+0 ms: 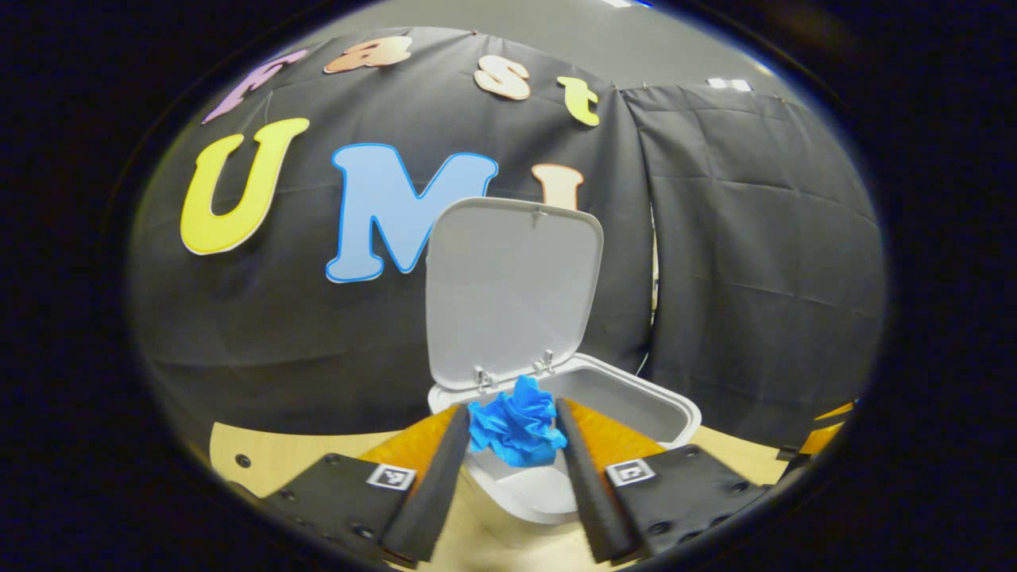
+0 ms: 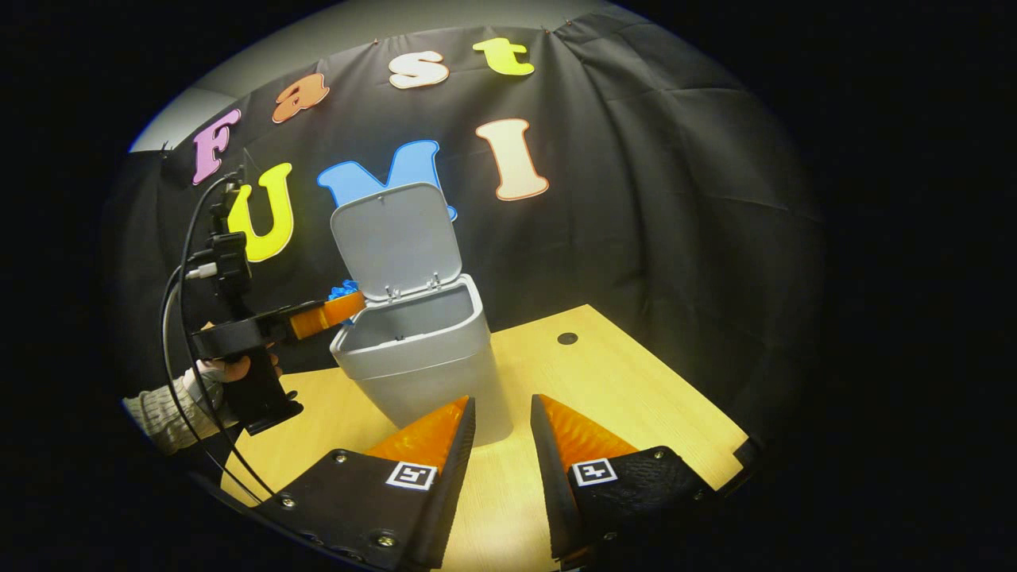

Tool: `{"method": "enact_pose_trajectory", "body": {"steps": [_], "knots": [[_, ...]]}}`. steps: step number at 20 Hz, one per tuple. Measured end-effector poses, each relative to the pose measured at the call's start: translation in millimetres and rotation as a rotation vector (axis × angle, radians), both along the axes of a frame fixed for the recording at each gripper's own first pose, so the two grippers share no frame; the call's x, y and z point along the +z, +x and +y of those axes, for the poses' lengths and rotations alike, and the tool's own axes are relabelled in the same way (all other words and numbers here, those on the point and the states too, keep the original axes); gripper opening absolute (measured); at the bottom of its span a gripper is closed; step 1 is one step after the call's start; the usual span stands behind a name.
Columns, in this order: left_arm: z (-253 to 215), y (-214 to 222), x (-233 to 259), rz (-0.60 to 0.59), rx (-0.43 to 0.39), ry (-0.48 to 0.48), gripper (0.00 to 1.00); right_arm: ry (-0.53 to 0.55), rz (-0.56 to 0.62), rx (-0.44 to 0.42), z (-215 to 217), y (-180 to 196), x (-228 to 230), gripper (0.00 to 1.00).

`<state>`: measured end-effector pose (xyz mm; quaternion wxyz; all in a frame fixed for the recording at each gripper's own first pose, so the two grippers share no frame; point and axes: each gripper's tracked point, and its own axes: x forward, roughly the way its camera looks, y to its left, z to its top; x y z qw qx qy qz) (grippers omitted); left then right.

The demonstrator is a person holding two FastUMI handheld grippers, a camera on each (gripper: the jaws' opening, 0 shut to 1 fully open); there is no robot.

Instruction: Press the lid of the desktop garbage bin to open it, pick up the crumpled paper on the desktop and throw it into the bin, then pick up the pop can on the desktop and drop it into the bin, and finally close the garbage bin lid.

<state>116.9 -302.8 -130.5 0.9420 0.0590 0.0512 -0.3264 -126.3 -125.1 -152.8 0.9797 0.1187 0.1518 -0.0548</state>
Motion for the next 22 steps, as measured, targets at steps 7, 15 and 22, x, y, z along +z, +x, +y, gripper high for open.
{"method": "enact_pose_trajectory", "body": {"steps": [7, 15, 22], "knots": [[20, 3, 7, -0.014, 0.061, -0.008, 0.97, 0.019, 0.003, 0.000, -3, 0, -3, 0.48], [94, -5, 37, -0.066, 0.182, -0.041, 0.99, -0.004, 0.015, 0.157, 51, 21, -5, 0.48], [174, -16, 44, -0.076, 0.299, -0.042, 0.99, -0.010, 0.011, 0.311, 113, 40, -3, 0.60]]}}
